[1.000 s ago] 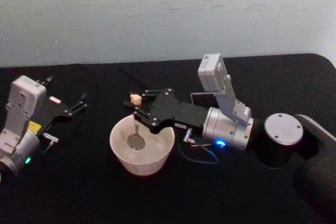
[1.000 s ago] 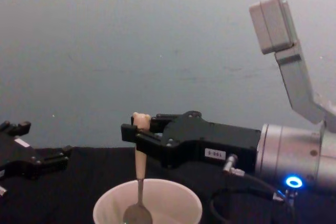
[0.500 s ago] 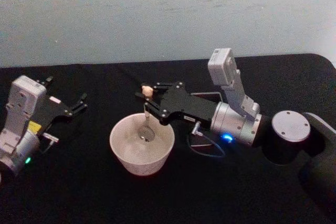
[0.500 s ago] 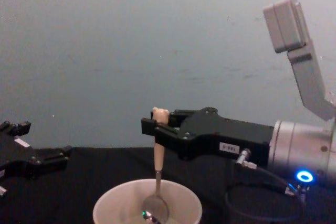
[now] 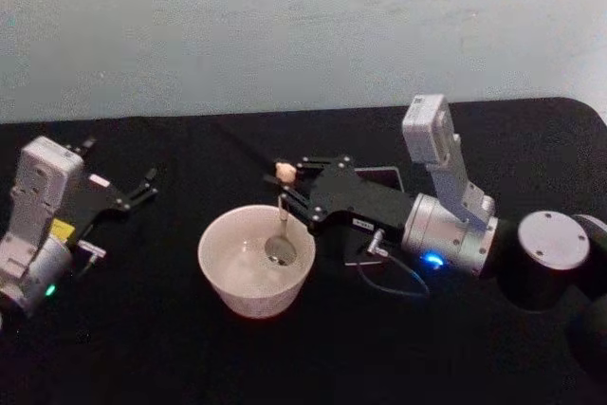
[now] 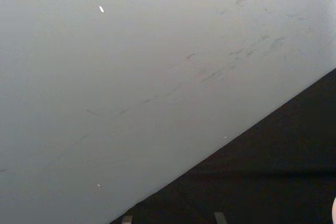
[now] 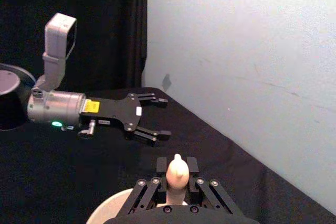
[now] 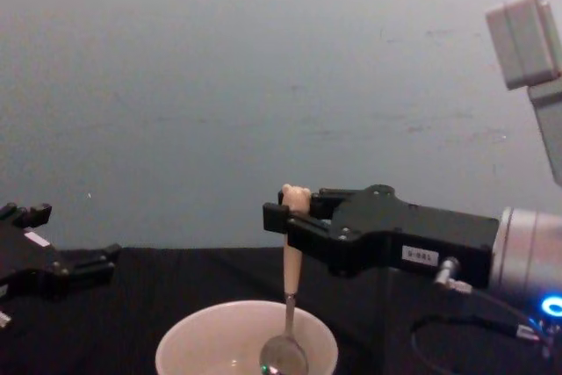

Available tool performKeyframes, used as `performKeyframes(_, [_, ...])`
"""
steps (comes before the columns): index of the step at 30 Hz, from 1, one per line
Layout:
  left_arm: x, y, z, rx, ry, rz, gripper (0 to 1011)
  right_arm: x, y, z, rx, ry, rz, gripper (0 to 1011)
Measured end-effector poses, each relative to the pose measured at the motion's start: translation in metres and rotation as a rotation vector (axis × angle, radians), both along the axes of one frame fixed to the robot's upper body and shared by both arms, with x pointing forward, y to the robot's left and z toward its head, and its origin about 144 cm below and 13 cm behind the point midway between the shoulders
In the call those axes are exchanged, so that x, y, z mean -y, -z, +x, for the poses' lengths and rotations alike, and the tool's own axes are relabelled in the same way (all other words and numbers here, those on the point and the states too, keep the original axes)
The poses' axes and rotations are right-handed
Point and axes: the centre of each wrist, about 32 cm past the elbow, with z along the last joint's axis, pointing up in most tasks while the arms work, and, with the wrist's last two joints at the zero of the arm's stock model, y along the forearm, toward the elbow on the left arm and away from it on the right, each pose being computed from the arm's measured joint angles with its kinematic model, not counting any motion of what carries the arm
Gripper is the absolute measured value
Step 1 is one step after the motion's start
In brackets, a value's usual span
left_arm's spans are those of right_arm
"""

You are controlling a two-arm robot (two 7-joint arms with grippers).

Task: Pick up the stirring spoon with one hand, stir inside the cup, then place it back in its original position.

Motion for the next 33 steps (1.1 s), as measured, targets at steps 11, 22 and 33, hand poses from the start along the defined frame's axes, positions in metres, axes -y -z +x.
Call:
performKeyframes(11, [0.000, 0.000, 0.000, 0.000, 0.000, 0.000, 1001, -0.006, -0.001, -0.013, -0.019, -0.060, 0.009, 212])
performKeyframes(22, [0.000, 0.000, 0.000, 0.000, 0.000, 0.000, 1001, -0.025, -0.002, -0.003, -0.009, -0.093, 0.022, 212])
performKeyframes(33, [0.000, 0.000, 0.000, 0.000, 0.000, 0.000, 1001, -0.028, 0.000, 0.015, 0.008, -0.049, 0.010, 212])
